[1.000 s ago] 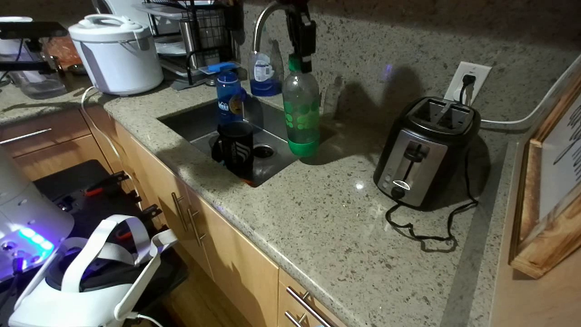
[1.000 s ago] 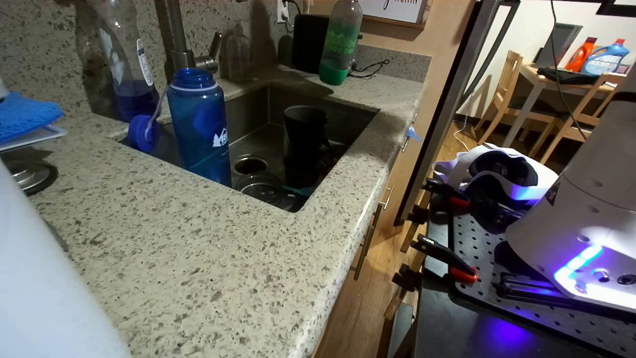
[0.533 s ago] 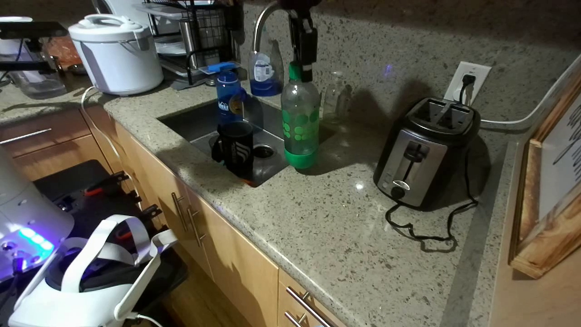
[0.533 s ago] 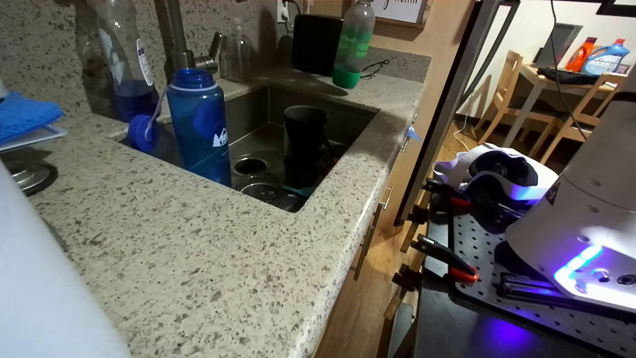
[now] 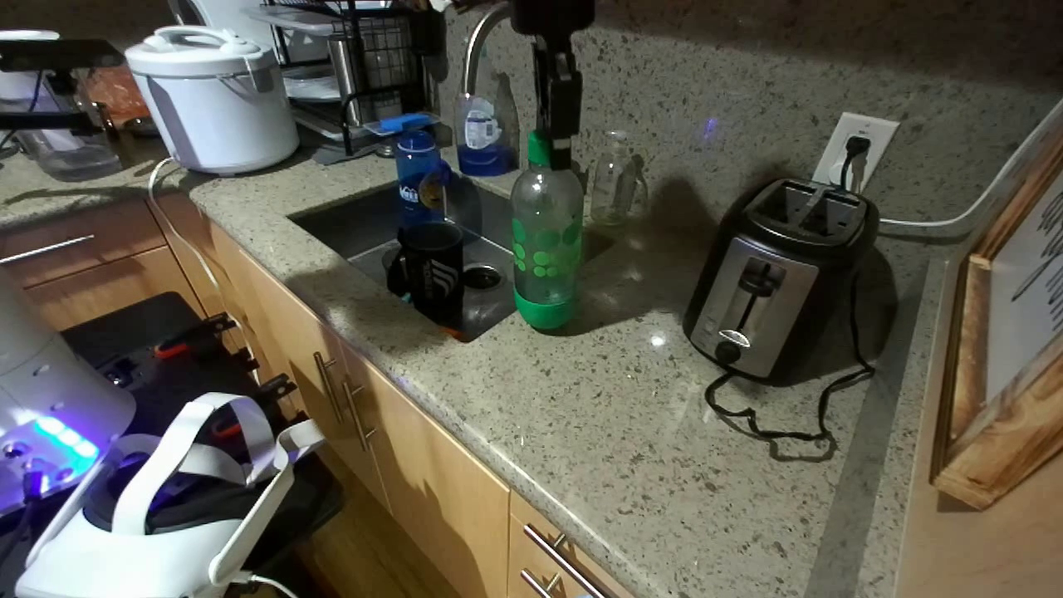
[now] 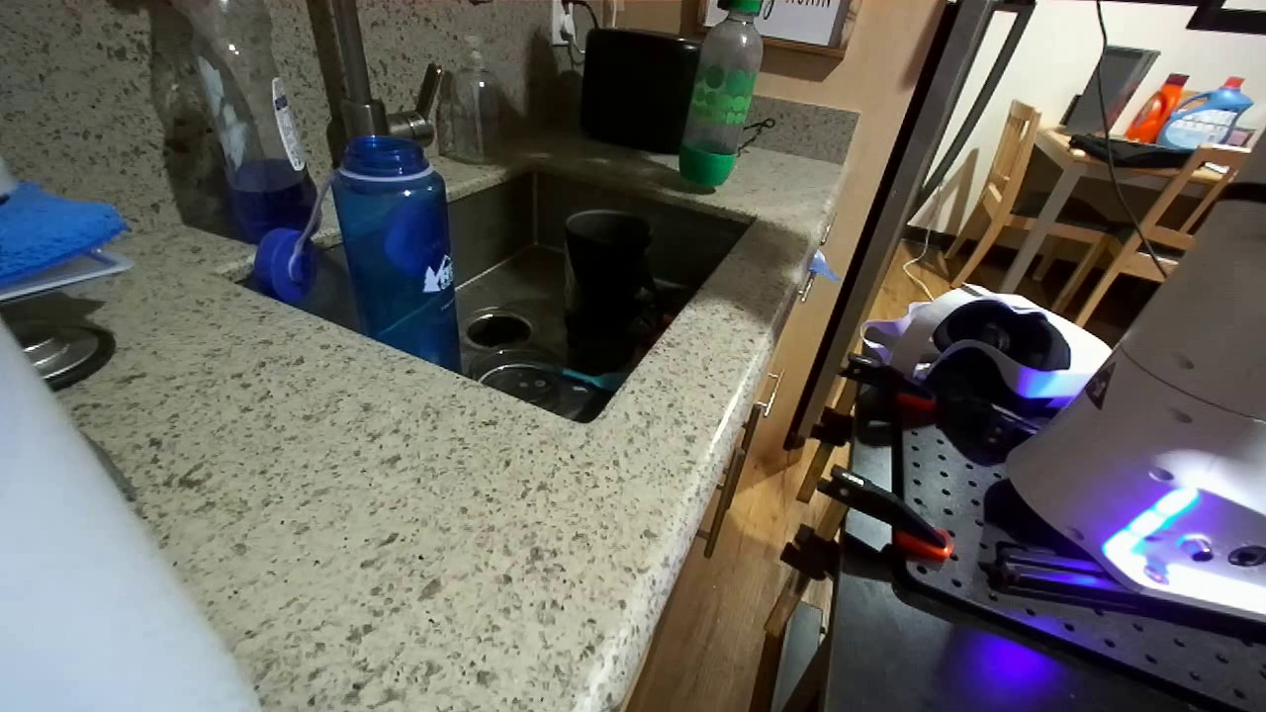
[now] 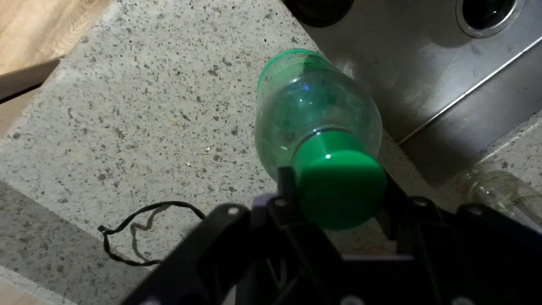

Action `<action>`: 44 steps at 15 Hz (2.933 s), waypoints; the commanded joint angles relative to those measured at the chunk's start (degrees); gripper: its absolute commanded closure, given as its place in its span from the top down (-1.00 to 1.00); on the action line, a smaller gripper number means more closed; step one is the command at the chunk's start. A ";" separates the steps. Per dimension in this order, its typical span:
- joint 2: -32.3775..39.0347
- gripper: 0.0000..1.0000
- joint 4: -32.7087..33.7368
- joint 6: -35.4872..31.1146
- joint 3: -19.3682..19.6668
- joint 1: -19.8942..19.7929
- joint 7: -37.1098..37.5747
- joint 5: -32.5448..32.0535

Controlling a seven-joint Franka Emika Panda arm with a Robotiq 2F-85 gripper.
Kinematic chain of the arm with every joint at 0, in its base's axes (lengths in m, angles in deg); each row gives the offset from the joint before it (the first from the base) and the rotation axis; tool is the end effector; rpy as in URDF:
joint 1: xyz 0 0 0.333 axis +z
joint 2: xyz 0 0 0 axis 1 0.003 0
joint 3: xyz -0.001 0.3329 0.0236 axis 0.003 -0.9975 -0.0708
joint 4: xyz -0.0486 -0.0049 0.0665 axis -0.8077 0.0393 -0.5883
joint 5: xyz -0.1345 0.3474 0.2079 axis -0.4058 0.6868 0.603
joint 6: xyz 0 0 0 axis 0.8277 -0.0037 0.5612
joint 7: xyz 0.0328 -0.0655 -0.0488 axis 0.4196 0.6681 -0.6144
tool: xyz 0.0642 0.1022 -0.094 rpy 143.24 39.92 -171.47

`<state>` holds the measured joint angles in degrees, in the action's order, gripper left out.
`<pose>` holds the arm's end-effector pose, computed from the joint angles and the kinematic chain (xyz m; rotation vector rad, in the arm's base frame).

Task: Take the bottle with a green lid out of the sink and place it on the counter

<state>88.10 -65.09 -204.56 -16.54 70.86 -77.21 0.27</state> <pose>0.4938 -0.3852 0.4583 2.8975 -1.1560 0.2497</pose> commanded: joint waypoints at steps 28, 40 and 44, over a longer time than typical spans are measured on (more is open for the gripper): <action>11.56 -0.56 15.57 5.41 4.24 -8.63 1.02 11.54; 17.86 -0.56 22.31 9.70 3.55 -11.95 0.97 11.70; 18.55 -0.56 23.48 10.57 3.38 -12.19 0.88 11.52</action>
<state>105.52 -44.36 -196.56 -12.25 60.01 -77.09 10.97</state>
